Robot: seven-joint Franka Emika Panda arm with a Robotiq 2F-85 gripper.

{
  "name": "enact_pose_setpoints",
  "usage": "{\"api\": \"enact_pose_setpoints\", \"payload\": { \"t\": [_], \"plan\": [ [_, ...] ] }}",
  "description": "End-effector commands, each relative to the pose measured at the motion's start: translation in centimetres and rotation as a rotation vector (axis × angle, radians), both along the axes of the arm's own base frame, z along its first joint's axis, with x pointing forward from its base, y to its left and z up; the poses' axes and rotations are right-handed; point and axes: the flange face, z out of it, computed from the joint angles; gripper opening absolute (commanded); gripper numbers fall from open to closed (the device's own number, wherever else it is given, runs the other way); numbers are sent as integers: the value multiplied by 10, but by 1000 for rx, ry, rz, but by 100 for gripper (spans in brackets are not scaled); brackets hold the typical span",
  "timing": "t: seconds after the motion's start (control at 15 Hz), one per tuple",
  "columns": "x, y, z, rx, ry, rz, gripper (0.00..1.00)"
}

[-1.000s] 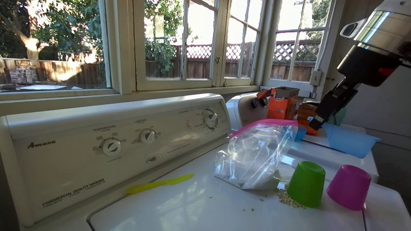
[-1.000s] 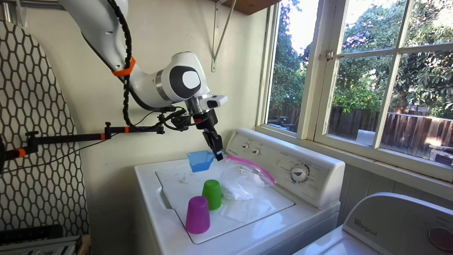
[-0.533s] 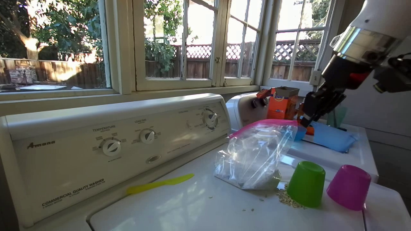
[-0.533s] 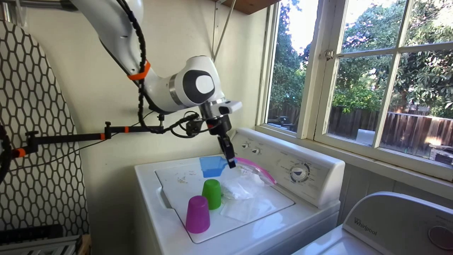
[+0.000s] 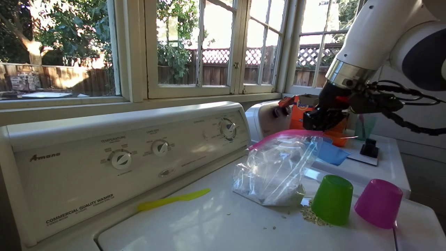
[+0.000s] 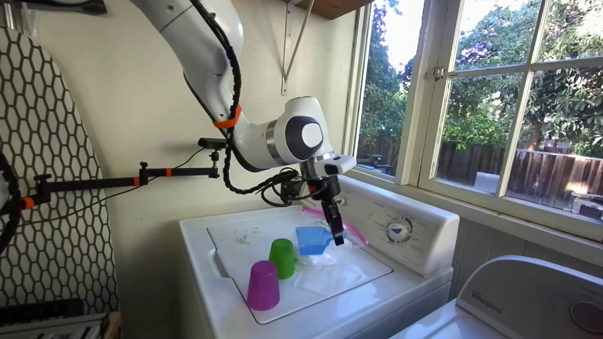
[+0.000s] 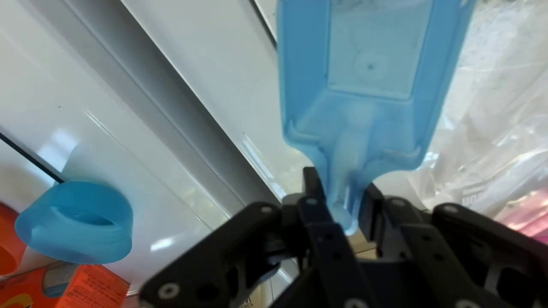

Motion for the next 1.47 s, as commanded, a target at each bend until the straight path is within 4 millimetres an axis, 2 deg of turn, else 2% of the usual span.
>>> {"api": "enact_pose_setpoints", "payload": {
  "t": [0.0,0.6,1.13,1.2,1.27,1.4],
  "plan": [
    [19,7,-19,-11,-21,-47,6],
    [44,-9,-64,-73,-13,-161,6],
    [48,-13,-92,-88,36,-178,6],
    [49,-11,-92,-85,34,-179,47],
    [48,-10,-91,-82,34,-177,48],
    [47,-7,-82,-67,16,-171,62]
  ]
}}
